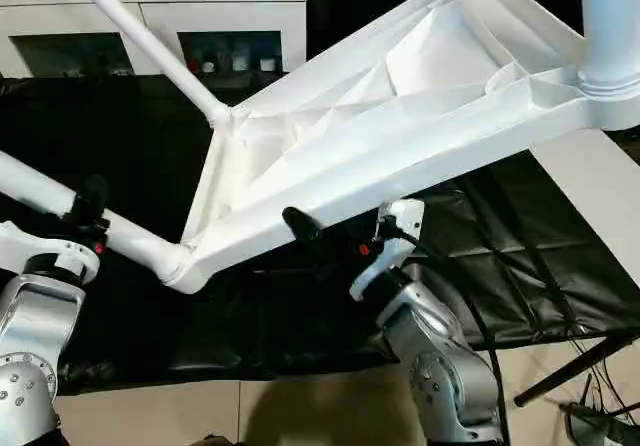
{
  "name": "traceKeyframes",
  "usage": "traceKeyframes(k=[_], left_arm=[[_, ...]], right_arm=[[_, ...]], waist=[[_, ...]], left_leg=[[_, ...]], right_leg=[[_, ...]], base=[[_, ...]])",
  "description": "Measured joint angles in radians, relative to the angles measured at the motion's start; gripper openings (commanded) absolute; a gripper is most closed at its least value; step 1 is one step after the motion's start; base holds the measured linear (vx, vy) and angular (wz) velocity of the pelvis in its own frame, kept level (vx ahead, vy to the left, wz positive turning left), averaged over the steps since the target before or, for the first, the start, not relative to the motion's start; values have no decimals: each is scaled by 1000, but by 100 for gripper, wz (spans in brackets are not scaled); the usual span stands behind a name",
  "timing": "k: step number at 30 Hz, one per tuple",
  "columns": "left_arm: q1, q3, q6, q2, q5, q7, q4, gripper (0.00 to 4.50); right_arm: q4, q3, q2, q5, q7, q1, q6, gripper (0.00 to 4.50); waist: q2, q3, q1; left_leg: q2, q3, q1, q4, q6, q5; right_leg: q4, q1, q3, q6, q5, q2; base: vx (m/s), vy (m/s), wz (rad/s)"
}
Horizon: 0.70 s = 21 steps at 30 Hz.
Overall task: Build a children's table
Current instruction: Flip table
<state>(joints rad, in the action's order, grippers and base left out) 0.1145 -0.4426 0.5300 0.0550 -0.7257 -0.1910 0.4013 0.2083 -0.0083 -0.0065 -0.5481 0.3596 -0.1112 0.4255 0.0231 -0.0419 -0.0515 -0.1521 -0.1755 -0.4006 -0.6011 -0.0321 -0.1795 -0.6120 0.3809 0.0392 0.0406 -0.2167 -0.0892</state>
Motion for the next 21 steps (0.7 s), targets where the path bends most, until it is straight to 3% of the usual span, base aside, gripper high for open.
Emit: traceKeyframes(k=[3, 7, 10, 17, 21], left_arm=[[1, 6, -3, 0, 12, -6, 0, 196], [1, 14, -18, 0, 30, -19, 0, 196], [1, 18, -39, 0, 48, -27, -1, 196], [2, 23, -73, 0, 82, -32, -4, 196], [0, 36, -90, -2, 111, -32, -6, 196]], right_arm=[[-37, -62, 42, -21, -99, -78, 7, 450], [-103, -154, 80, -104, -193, -163, 20, 450], [-108, -190, 96, -133, -225, -183, 26, 433], [-141, -226, 118, -167, -291, -221, 55, 373], [-176, -241, 112, -189, -337, -251, 111, 335]], waist=[[0, 1, 4], [2, 2, 10], [2, 2, 11], [2, 2, 15], [3, 3, 17]], left_leg=[[0, 0, 0, 0, -1, 1], [0, 0, 1, 0, -2, 1], [0, 0, 0, 0, -2, 1], [-1, -1, -1, 0, -2, 1], [-1, -1, 0, 0, -2, 1]], right_leg=[[0, 0, 0, 0, 0, 0], [0, 0, 0, 1, 2, 0], [-1, 1, 0, 1, 2, 0], [0, 2, 0, -4, 5, 0], [0, 1, 0, -3, 5, 0]], base=[[0, 0, 0], [0, 0, 0], [0, 0, 0], [0, 0, 0], [0, 0, 0]])
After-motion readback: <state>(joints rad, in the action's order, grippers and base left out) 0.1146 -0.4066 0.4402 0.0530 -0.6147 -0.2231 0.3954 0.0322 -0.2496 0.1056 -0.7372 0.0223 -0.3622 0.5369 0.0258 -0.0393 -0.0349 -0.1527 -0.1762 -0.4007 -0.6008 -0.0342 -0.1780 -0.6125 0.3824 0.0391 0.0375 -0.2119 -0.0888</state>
